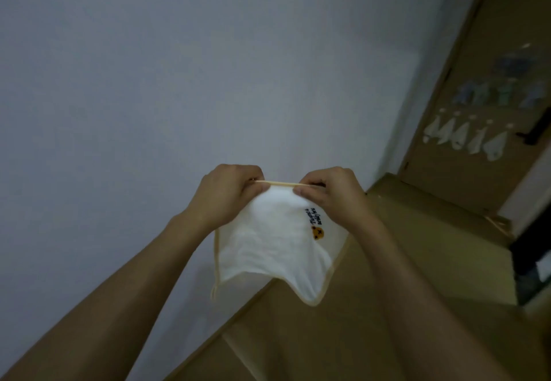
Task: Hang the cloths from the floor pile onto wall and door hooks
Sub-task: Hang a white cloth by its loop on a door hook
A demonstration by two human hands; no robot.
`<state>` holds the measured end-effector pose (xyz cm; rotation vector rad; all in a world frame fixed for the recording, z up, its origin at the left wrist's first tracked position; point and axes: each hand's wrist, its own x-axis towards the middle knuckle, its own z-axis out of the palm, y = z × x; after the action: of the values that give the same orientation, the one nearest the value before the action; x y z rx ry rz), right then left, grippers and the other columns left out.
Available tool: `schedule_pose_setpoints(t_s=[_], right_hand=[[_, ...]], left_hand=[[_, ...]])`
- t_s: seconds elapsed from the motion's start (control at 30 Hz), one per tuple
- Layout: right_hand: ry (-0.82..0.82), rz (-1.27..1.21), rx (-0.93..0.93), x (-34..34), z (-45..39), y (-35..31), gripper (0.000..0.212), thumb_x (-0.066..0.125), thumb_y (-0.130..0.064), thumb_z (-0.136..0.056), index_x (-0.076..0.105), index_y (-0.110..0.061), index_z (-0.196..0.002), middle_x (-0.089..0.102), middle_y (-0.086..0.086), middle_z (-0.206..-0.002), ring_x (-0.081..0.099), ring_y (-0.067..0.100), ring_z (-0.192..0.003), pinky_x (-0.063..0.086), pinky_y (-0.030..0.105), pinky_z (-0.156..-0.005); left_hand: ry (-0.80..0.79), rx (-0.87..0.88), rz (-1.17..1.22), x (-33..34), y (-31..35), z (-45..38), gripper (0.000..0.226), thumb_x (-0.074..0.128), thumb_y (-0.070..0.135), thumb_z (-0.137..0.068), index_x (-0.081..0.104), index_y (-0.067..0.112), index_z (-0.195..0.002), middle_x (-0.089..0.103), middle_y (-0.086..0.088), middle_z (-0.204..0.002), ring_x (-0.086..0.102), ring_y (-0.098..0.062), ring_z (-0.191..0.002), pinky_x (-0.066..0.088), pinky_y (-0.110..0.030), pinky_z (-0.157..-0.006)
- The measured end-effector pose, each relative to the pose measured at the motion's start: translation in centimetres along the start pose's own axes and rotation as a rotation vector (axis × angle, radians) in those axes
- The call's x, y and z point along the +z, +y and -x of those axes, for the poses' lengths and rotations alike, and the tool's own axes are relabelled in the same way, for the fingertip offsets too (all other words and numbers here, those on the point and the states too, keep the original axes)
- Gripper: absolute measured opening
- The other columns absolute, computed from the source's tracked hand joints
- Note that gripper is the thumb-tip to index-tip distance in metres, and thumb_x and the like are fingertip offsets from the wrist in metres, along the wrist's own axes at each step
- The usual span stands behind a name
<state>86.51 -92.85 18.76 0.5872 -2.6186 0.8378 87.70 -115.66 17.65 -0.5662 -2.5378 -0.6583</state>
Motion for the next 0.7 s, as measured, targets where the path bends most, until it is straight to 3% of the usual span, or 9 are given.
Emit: schedule_pose_setpoints(t_s=[0.3,0.7], right_hand=[[0.142,0.143,0.140,-6.5,-1.1,10.1,0.012,0.069,-0.029,-0.087,0.075,-0.021,-0.079,0.065,-0.012,-0.063,0.058,0.001,-0.062,0.041,0.022,-0.058],[0.258,0.283,0.369,-10.5,-9.9,22.6,0.018,0.067,-0.031,-0.087,0.073,-0.017,-0.078,0.068,-0.002,-0.070,0.060,0.011,-0.066,0.047,0.034,-0.063]], left_hand=[[-0.086,0.172,0.208,9.3,4.1,-12.3,0.021,0.051,0.044,-0.091,0.063,0.031,-0.081,0.065,0.012,-0.078,0.060,-0.013,-0.077,0.051,-0.038,-0.072],[-0.170,0.342,0.380,20.5,4.6,-31.1,0.011,0.063,0.031,-0.090,0.069,0.025,-0.083,0.068,0.011,-0.081,0.060,-0.010,-0.079,0.046,-0.029,-0.071]])
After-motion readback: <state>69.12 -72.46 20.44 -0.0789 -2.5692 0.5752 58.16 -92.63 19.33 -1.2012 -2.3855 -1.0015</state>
